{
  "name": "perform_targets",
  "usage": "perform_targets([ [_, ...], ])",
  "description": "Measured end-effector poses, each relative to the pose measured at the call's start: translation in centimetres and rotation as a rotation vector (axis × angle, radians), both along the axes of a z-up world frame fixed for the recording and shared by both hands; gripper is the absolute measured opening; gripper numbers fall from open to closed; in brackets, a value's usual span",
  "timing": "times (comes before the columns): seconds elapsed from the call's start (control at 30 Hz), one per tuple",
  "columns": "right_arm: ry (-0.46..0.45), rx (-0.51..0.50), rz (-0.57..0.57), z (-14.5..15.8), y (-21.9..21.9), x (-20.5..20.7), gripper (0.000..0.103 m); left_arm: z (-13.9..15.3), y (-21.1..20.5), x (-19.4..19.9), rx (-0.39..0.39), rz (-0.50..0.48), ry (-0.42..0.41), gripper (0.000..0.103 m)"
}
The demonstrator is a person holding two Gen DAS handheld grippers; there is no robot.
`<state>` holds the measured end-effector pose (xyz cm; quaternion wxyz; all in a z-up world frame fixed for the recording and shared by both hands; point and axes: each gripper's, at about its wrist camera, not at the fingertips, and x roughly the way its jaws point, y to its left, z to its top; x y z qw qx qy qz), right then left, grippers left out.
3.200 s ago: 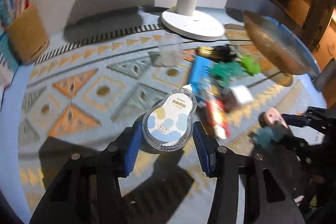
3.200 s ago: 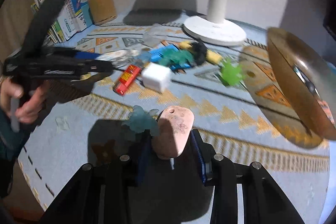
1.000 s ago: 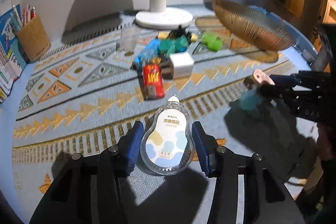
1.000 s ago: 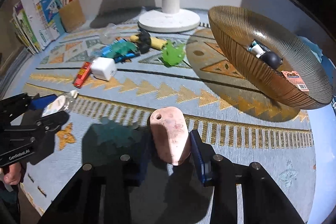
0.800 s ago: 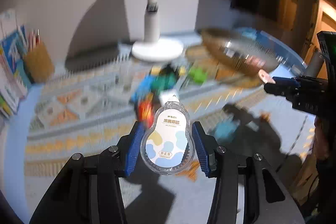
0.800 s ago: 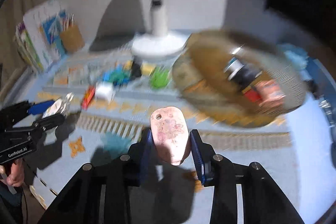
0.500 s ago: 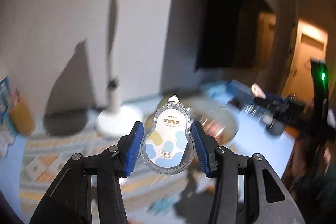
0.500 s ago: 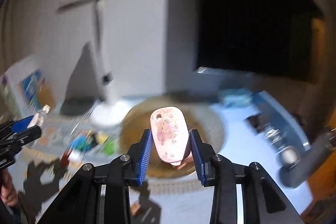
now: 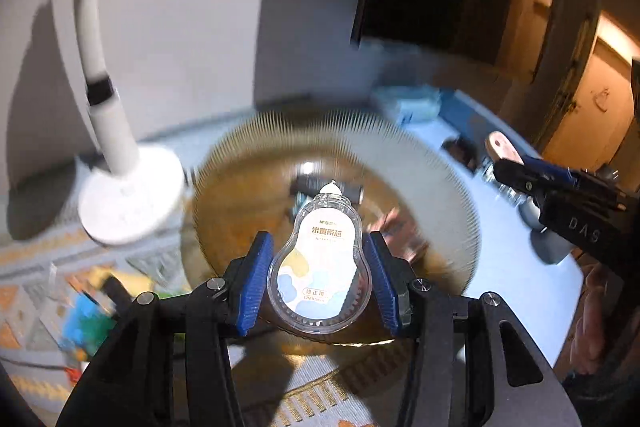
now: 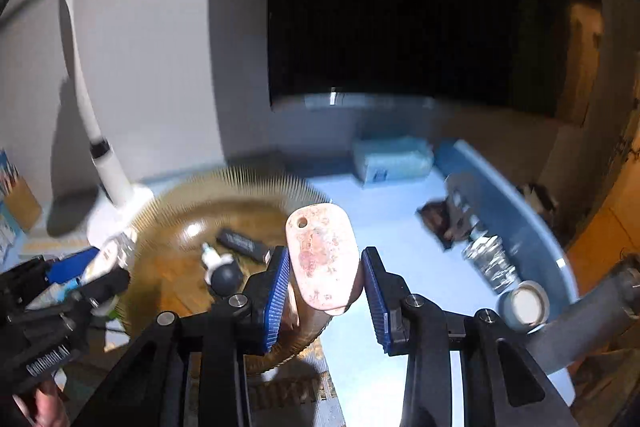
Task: Organize rigid objects
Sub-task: 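Carry the white container with the left tool while the right tool carries the pink block into the bowl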
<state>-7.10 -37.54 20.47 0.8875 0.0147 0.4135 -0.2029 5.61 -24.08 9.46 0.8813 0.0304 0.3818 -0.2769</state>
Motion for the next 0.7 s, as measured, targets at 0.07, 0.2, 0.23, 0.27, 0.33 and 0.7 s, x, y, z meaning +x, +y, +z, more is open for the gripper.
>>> perform_targets([
  [0.07,0.032,-0.026,-0.007,-1.2,-0.2,0.7,0.036,-1.0,-0.5,0.4,0.019,0.009,0.018,0.045],
  [0.2,0.07,-0.009,-0.017,-2.9,-1.5,1.5,0.036,-1.5,-1.6,1.0,0.05,0.005,0.028,0.045],
  [0.23,0.076,-0.005,-0.02,-3.2,-1.8,1.6,0.036,-1.6,-1.8,1.1,0.058,0.006,0.025,0.045],
  [0.27,0.081,0.002,-0.024,-3.3,-2.1,1.7,0.036,-1.5,-1.9,1.2,0.06,0.006,0.024,0.045],
  [0.33,0.089,0.022,-0.035,-3.7,-2.6,1.9,0.037,-1.4,-2.1,1.2,0.064,0.016,0.013,0.055],
  [0.7,-0.044,0.034,-0.059,1.3,-1.4,-1.4,0.058,6.2,4.8,-0.7,-0.099,0.028,-0.086,0.084],
])
